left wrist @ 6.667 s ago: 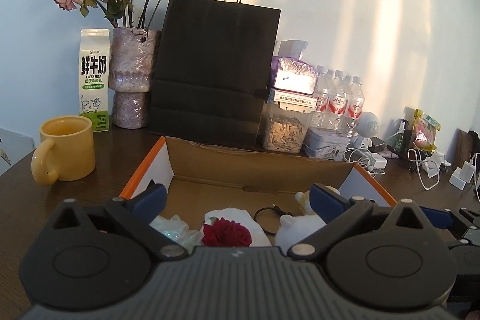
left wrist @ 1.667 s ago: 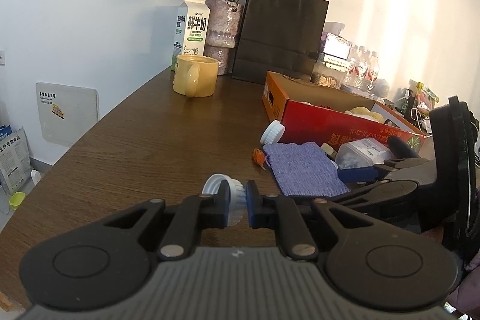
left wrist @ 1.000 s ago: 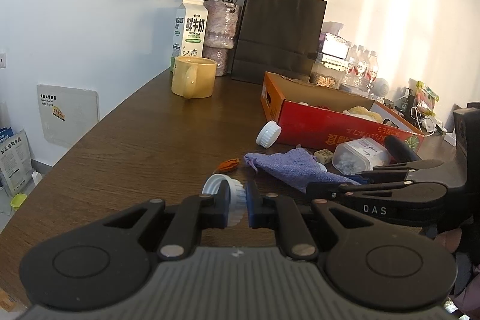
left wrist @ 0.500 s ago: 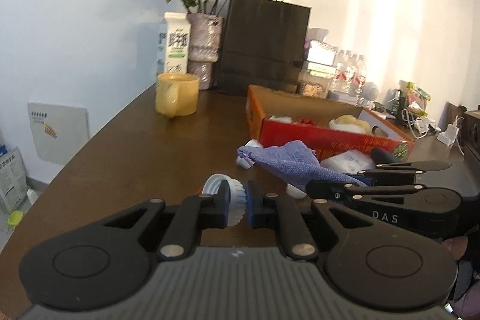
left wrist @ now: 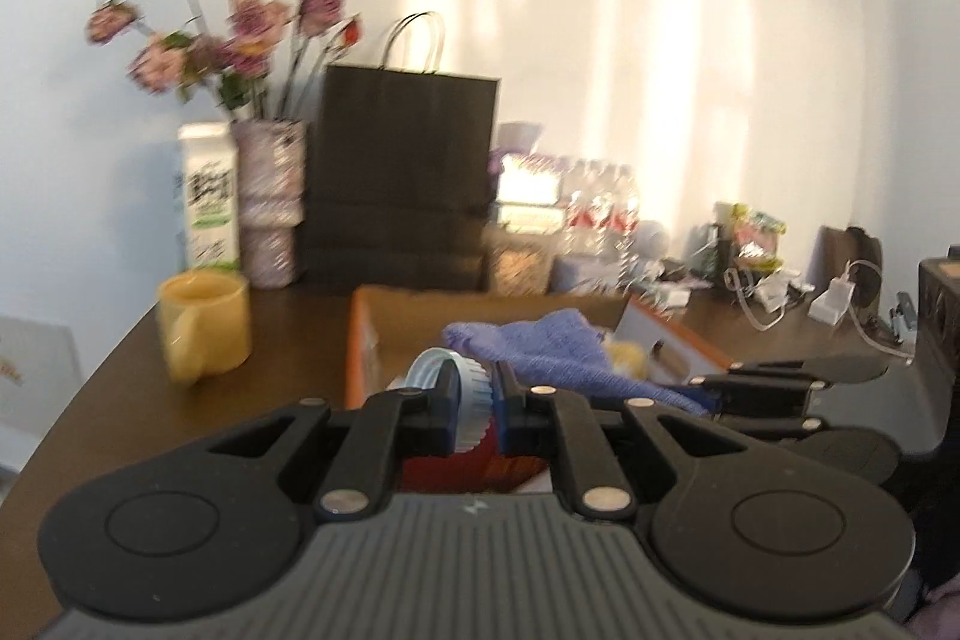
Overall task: Organize objects
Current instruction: 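Carry the bottle cap and purple bag over the box with both grippers, then open both grippers to drop the cap and purple bag into the box, then move both grippers back toward the remaining items on the table, then reach the open right gripper toward the white round charger with cable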
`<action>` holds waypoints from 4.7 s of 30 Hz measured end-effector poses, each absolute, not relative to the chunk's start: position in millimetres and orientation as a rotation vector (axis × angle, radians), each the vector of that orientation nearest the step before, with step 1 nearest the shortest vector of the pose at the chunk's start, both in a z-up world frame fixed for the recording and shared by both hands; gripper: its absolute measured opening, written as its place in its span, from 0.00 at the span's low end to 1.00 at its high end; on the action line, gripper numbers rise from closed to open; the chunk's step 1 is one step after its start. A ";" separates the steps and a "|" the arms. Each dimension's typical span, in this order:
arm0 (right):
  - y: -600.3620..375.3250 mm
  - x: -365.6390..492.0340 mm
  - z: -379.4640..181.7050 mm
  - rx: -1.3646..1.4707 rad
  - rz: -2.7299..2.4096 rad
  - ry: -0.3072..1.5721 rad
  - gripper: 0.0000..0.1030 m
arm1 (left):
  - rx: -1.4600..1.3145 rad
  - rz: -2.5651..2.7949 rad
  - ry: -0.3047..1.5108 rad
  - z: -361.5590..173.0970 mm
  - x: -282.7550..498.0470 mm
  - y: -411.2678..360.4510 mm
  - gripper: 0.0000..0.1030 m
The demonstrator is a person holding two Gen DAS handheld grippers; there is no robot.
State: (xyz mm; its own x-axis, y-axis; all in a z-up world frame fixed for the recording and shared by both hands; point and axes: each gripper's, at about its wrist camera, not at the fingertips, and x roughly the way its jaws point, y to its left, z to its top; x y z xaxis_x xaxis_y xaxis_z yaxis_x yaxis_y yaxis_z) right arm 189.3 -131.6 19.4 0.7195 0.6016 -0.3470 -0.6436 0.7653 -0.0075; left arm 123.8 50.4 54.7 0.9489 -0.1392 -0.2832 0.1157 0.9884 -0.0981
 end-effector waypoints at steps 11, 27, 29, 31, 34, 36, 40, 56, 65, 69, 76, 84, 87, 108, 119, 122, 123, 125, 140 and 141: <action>-148.2 260.1 33.8 -0.072 0.591 0.286 0.16 | -0.127 -0.164 0.239 73.3 206.7 18.3 0.12; -145.7 325.5 8.1 -0.071 0.531 0.390 0.16 | -0.140 -0.155 0.330 42.2 283.0 27.2 0.12; -145.1 326.8 6.7 -0.075 0.530 0.398 0.16 | -0.141 -0.153 0.335 41.0 284.5 28.4 0.12; -145.3 327.6 6.1 -0.076 0.528 0.406 0.16 | -0.141 -0.147 0.340 39.5 286.1 28.8 0.12; -147.6 327.1 6.8 -0.076 0.513 0.411 0.24 | -0.138 -0.131 0.359 36.3 289.2 30.0 0.22; -149.9 326.9 6.7 -0.070 0.496 0.412 0.46 | -0.136 -0.117 0.364 34.4 290.5 30.7 0.81; -154.1 327.3 5.2 -0.067 0.472 0.423 1.00 | -0.100 -0.063 0.356 33.4 290.5 28.4 1.00; -154.3 324.4 4.4 -0.071 0.470 0.424 1.00 | -0.105 -0.048 0.374 30.6 292.0 27.9 1.00; -155.9 321.0 7.4 -0.070 0.470 0.417 1.00 | -0.089 -0.050 0.369 34.9 287.8 25.3 1.00; -155.1 315.7 12.4 -0.081 0.474 0.408 1.00 | -0.094 -0.039 0.374 38.9 279.6 26.9 1.00; -152.2 303.1 20.8 -0.099 0.483 0.412 1.00 | -0.106 -0.015 0.400 43.2 261.0 34.3 1.00; -158.2 276.6 25.5 -0.104 0.484 0.427 1.00 | -0.108 -0.001 0.405 49.7 227.7 43.7 1.00; -161.0 263.3 27.1 -0.106 0.485 0.427 1.00 | -0.105 0.010 0.405 51.5 213.0 48.1 1.00; -194.3 139.7 -9.5 -0.164 0.492 0.506 1.00 | -0.089 0.035 0.511 6.2 76.0 84.8 1.00; -215.2 108.5 -33.4 -0.143 0.467 0.584 1.00 | -0.124 0.016 0.537 -6.4 48.8 81.5 1.00; -212.3 108.0 -32.8 -0.142 0.476 0.579 1.00 | -0.123 -0.002 0.539 -7.5 50.4 76.2 1.00; -211.2 108.0 -33.3 -0.142 0.479 0.581 1.00 | -0.121 -0.006 0.544 -8.6 51.6 74.4 1.00; -209.4 108.5 -34.5 -0.142 0.489 0.584 1.00 | -0.113 -0.013 0.557 -12.3 53.8 70.7 1.00; -174.4 133.1 -31.6 -0.058 0.654 0.597 0.90 | -0.020 -0.047 0.618 -37.9 96.1 35.3 1.00; -173.5 136.8 -31.3 -0.045 0.662 0.603 0.89 | -0.021 -0.044 0.623 -38.7 98.9 35.3 1.00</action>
State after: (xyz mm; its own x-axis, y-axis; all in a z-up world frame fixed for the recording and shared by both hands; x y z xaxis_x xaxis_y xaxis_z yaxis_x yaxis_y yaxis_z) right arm 136.8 -173.5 -31.3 0.6253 0.5644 -0.5389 -0.5895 0.7941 0.1477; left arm 98.9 35.3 -38.7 0.8114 -0.0476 -0.5825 0.0349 0.9988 -0.0330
